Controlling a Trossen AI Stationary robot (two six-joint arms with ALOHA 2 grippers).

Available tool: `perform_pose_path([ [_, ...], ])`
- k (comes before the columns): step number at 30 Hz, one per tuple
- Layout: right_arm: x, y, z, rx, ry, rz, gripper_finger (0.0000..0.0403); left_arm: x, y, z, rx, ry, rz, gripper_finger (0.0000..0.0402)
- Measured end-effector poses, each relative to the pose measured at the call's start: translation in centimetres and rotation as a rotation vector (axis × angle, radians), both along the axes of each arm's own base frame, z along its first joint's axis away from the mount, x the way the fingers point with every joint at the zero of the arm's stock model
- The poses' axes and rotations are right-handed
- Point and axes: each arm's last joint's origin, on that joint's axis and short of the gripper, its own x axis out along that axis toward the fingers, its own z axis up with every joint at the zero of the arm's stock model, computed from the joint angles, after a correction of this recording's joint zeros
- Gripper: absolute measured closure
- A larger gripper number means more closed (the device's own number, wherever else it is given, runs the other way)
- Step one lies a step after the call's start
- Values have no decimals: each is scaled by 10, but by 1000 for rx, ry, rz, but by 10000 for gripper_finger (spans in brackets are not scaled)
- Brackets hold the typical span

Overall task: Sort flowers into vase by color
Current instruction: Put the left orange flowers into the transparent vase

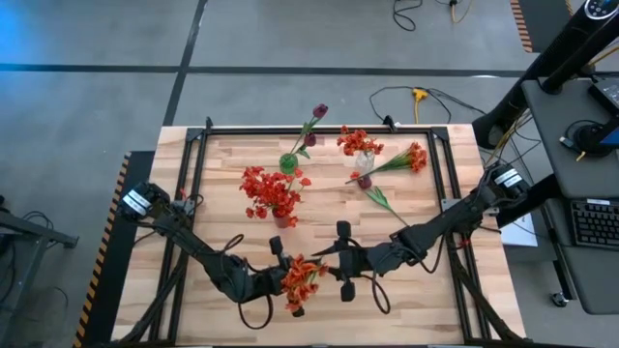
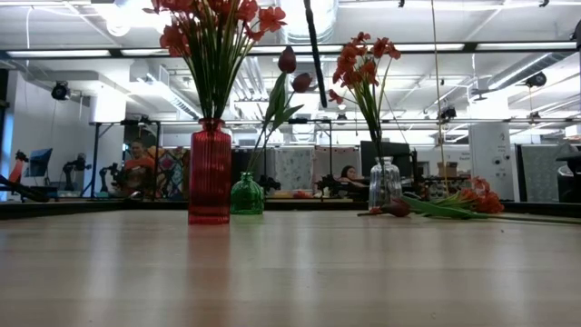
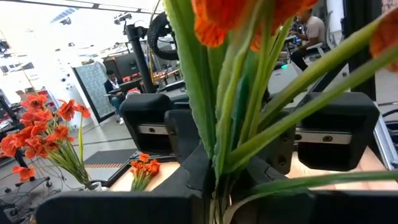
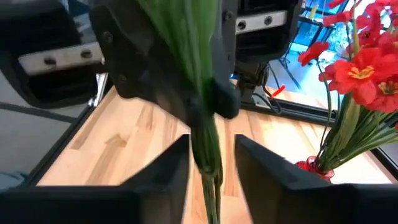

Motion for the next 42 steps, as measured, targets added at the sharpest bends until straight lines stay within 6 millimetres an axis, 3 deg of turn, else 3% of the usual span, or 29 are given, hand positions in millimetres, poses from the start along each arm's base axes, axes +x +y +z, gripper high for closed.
perform_pose_path([
  [6, 0, 0, 0, -4, 2, 5, 382, 0, 1, 0, -11, -5, 6, 336],
  [15, -13, -10, 12, -11, 56, -15, 380, -6, -8, -2, -12, 11, -19, 224],
  [21, -39, -46, 33, 8, 69, -134, 380, -19, -18, -5, 2, 45, 129, 187],
  [25, -58, -79, 37, 26, 38, -224, 380, -25, -20, -4, 21, 63, 221, 185],
  [31, -90, -125, 43, 78, -34, -368, 380, -31, -17, 12, -10, 33, 210, 190],
  [37, -124, -140, 57, 132, -165, -400, 380, -41, -12, 41, 44, 13, -41, 198],
  [42, -142, -149, 47, 144, -234, -420, 380, -51, -5, 47, 157, 164, -383, 209],
])
